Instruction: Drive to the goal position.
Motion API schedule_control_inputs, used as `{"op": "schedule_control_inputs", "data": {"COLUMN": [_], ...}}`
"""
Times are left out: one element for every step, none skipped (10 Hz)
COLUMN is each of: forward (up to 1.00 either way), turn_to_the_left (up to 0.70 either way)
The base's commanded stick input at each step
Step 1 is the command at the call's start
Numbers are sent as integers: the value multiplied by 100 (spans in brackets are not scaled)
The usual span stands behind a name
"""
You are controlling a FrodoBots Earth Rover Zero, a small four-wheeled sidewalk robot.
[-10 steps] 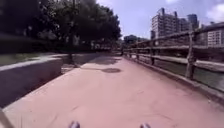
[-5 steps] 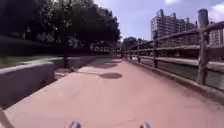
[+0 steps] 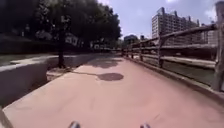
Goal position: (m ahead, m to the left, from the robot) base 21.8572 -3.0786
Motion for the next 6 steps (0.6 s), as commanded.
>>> {"op": "schedule_control_inputs", "data": {"forward": [70,70,70,70,70,70], "turn_to_the_left": [0,0,0,0,0,0]}}
